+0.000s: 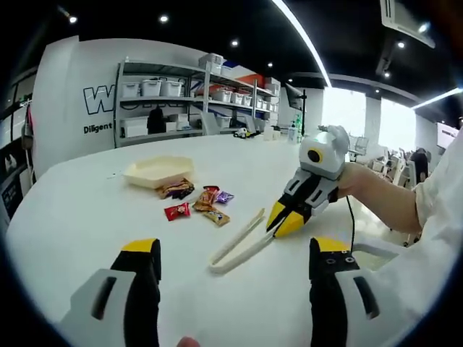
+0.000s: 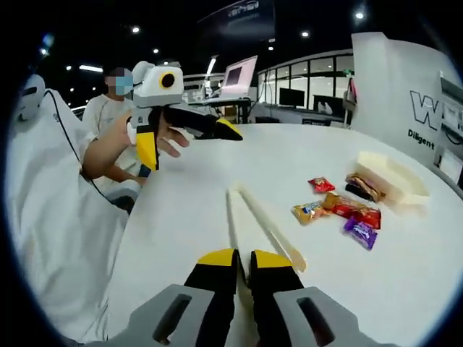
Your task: Place the target food into the container with the food tongs after gripping and lifting it, then release it inside without dropping or visibly crushing the food.
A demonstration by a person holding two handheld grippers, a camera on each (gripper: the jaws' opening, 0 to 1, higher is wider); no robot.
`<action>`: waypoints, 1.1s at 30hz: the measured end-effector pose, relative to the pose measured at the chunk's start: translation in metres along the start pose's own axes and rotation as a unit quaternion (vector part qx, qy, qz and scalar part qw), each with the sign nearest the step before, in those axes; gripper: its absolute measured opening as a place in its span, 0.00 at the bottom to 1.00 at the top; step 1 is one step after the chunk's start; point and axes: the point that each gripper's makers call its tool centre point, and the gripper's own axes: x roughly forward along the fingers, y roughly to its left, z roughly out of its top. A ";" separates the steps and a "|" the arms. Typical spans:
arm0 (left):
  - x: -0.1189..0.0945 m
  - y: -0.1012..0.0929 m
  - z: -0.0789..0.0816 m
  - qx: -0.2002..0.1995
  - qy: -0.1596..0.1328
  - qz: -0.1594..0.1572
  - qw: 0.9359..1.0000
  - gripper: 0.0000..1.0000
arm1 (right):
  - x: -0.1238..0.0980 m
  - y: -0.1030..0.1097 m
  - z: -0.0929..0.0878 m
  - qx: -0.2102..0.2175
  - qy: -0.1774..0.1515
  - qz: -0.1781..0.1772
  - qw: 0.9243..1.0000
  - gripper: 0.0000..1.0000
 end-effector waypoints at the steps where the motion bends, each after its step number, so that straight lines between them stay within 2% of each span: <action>1: 0.000 0.000 0.000 0.000 0.000 0.001 1.000 0.83 | 0.000 0.001 0.000 -0.005 0.000 0.002 1.000 0.00; 8: 0.001 0.000 0.000 0.001 0.002 0.000 1.000 0.82 | 0.002 0.007 0.001 -0.014 -0.004 0.020 1.000 0.00; 19: 0.002 0.002 -0.002 -0.002 0.006 -0.001 1.000 0.81 | 0.000 0.005 0.003 -0.001 -0.021 0.024 1.000 0.00; 24: 0.002 0.002 -0.004 -0.003 0.010 -0.003 1.000 0.80 | -0.004 0.001 0.011 0.034 -0.052 0.025 0.998 0.00; 25: 0.002 0.002 -0.004 -0.003 0.011 -0.003 1.000 0.79 | -0.005 0.003 0.013 0.043 -0.062 0.034 0.997 0.00; 33: 0.004 0.001 -0.005 -0.010 0.012 -0.011 1.000 0.76 | -0.014 0.001 0.026 0.077 -0.112 0.039 0.990 0.00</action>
